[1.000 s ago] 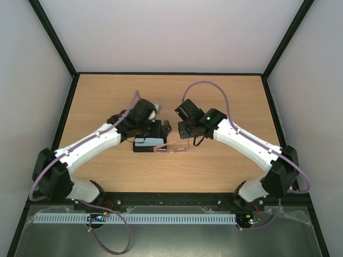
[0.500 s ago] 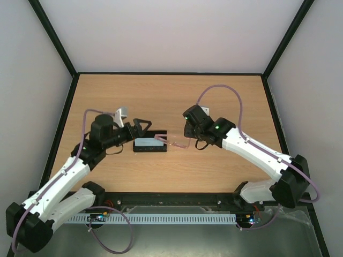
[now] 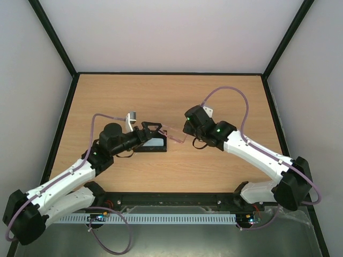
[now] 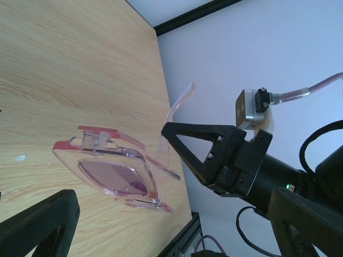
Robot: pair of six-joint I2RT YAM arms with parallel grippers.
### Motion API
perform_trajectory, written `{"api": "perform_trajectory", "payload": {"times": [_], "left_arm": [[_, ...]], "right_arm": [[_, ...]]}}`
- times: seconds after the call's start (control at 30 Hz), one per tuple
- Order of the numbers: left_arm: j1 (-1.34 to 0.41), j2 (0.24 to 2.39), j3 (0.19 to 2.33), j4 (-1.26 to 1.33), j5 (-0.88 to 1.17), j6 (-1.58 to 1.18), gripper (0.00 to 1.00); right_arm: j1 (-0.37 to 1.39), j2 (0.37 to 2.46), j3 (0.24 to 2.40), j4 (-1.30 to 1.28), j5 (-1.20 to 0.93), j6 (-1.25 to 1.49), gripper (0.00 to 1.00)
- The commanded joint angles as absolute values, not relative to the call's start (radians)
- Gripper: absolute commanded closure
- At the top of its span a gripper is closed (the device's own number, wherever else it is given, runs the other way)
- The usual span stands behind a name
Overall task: Organize the sunglasses
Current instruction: Fold the sunglasses.
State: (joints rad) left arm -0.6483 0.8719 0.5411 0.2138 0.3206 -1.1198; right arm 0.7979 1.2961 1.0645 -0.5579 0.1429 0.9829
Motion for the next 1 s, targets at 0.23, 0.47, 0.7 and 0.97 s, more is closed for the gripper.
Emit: {"api": "perform_trajectory", "payload": {"times": [0.23, 0.47, 0.7, 0.97], "left_arm": [[-0.689, 0.910, 0.529, 0.283, 0.212, -1.105, 0.01], [-0.693, 0.955, 0.568, 0.221, 0.201, -1.053, 0.01], [-0.696, 0.997, 0.561, 0.294, 0.186, -1.063, 0.01], [-0.713, 1.028, 0.568, 0.323, 0.145, -1.080, 0.01]], "right_arm": [[0.791, 1.246, 1.010, -0.479, 0.121, 1.058, 0.99], [0.789, 1.227, 0.996, -0.471, 0.114, 1.065, 0.99], [0.790, 1.227, 0.960, -0.427, 0.061, 1.092, 0.99], [0.789, 1.233, 0.921, -0.379, 0.035, 1.127, 0.99]]}}
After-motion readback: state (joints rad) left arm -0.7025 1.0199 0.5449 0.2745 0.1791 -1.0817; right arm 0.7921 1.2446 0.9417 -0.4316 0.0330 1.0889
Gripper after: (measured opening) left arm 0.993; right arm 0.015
